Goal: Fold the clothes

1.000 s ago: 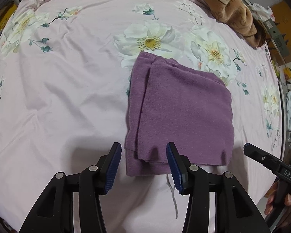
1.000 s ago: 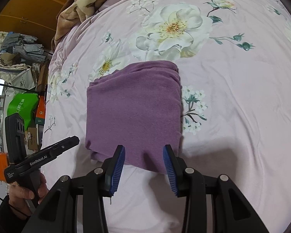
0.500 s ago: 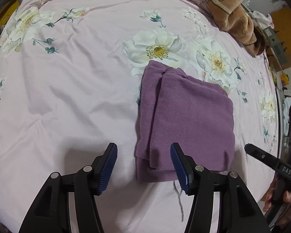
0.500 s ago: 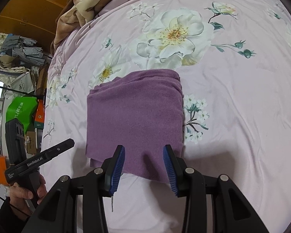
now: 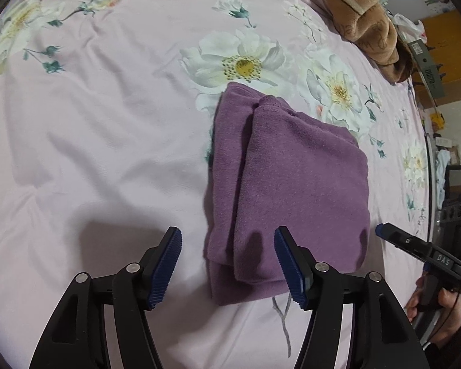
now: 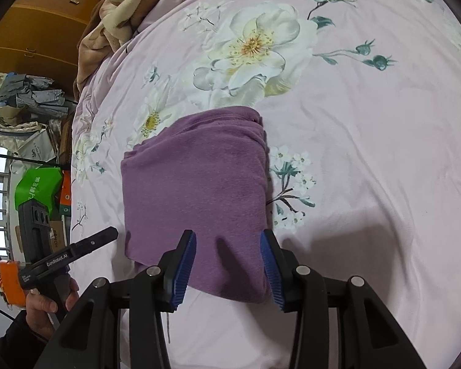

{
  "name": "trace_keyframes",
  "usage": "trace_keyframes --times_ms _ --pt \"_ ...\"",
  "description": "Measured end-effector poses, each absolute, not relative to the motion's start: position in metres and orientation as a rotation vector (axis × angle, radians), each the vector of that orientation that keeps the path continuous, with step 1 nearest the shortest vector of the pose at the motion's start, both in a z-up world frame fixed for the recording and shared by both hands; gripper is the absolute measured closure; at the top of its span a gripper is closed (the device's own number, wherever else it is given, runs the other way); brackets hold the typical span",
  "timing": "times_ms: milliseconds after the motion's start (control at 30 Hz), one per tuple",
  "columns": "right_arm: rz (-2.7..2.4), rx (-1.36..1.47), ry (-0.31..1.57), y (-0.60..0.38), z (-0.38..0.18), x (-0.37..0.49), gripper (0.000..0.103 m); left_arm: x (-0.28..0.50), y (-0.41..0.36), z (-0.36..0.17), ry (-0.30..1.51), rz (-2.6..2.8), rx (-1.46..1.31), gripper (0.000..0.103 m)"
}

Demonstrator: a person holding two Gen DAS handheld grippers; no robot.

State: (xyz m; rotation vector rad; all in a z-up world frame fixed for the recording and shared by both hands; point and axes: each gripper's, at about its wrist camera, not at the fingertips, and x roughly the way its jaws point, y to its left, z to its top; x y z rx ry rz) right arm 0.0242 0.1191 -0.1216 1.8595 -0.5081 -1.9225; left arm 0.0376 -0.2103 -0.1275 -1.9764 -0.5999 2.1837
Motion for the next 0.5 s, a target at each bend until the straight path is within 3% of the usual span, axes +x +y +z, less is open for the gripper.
trace_keyframes --times_ms 500 --pt "-1.805 1.86 -0.445 0.103 -0.153 0.006 0.055 0.018 -0.2 -0.157 -0.62 2.126 -1.98 0.034"
